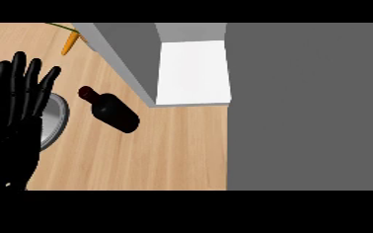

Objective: Pick up the wine, place it into the cabinet and close the cabinet

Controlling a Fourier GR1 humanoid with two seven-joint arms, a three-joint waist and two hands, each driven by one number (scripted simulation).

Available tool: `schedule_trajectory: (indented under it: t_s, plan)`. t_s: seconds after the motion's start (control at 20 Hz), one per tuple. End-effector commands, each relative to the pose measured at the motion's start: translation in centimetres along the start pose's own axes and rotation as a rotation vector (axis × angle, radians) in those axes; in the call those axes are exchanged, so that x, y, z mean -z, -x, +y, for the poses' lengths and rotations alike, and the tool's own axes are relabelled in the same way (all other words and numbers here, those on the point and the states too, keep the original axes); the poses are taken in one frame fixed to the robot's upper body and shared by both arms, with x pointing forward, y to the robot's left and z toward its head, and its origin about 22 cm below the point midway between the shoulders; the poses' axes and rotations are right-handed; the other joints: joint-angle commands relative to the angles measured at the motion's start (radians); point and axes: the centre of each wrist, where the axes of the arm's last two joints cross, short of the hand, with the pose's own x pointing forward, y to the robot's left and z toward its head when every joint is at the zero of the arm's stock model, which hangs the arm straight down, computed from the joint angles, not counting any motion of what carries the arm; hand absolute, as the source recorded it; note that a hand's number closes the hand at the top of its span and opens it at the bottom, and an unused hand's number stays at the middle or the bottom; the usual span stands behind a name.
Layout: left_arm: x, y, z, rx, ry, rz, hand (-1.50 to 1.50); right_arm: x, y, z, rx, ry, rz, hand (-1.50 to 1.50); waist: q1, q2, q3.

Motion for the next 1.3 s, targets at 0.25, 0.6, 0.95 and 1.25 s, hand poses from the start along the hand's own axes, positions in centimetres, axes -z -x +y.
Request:
schedule_trajectory:
  t_s: [0.25, 0.6, 0.95, 1.25]
  plan:
    - [4.3, 2.8, 2.4, -0.186, 0.260, -0.015, -1.50, -3.0, -1.4, 0.3, -0.011, -0.005, -0.004, -1.50, -0.012, -0.045, -0.047]
    - [4.3, 1.7, 2.3, -0.415, 0.330, 0.220, -1.50, -4.4, -5.6, 1.7, 0.203, -0.195, 0.124, -1.50, 0.010, -0.050, -0.046]
    - [5.2, -1.9, 3.8, -0.421, 0.325, 0.243, -1.50, -5.2, -9.1, 1.9, 0.219, -0.183, 0.127, -1.50, 0.014, -0.048, -0.045]
    - [6.3, -5.3, 4.7, -0.401, 0.317, 0.271, -1.50, -5.2, -11.5, 2.6, 0.219, -0.169, 0.106, -1.50, 0.017, -0.049, -0.046]
